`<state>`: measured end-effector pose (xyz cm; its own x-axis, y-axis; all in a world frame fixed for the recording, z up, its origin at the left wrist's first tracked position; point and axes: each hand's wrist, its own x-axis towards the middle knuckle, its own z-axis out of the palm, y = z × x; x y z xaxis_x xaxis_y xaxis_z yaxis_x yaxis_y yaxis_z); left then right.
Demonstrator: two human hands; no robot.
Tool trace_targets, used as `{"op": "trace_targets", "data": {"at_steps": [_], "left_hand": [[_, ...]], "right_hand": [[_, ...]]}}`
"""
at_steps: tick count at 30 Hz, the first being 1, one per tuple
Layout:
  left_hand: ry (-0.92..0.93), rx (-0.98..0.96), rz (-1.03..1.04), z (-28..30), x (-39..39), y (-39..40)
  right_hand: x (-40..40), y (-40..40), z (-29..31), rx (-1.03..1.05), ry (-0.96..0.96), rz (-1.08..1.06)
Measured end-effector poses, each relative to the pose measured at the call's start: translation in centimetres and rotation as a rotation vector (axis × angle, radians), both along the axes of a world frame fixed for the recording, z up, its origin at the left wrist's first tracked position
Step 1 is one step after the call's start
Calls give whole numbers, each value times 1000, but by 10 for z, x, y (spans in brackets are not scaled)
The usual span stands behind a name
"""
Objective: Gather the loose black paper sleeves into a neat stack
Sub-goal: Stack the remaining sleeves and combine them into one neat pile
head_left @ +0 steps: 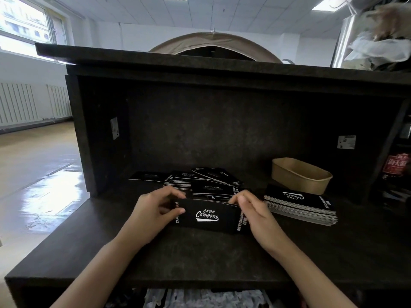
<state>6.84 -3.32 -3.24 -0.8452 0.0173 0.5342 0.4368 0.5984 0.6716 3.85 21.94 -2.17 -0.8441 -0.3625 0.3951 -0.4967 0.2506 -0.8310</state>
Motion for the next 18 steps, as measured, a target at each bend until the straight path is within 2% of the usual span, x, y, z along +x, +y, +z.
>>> {"op": "trace_targets", "data": {"at_steps": [2,5,8,9,11,13,18], "left_hand": [[11,-106,-31,-2,-2,7],[40,-185,-54,-4,-2,9],[48,-173,-65,-2,0,3],[54,-174,-52,-2,1,0],[72,-170,-3,-2,2,-7],[66,-156,50,-3,2,-14],[37,-125,63,-4,4,-17]], "right_hand": [[3,-6,-2,118,12,97],[0,-8,-4,236,93,68],[-7,-3,-5,127,128,-107],[-12,0,-6,153,125,-192],[-17,6,-8,371,55,-294],[-19,8,-11,592,22,-285],[-17,8,-7,530,13,-242]]}}
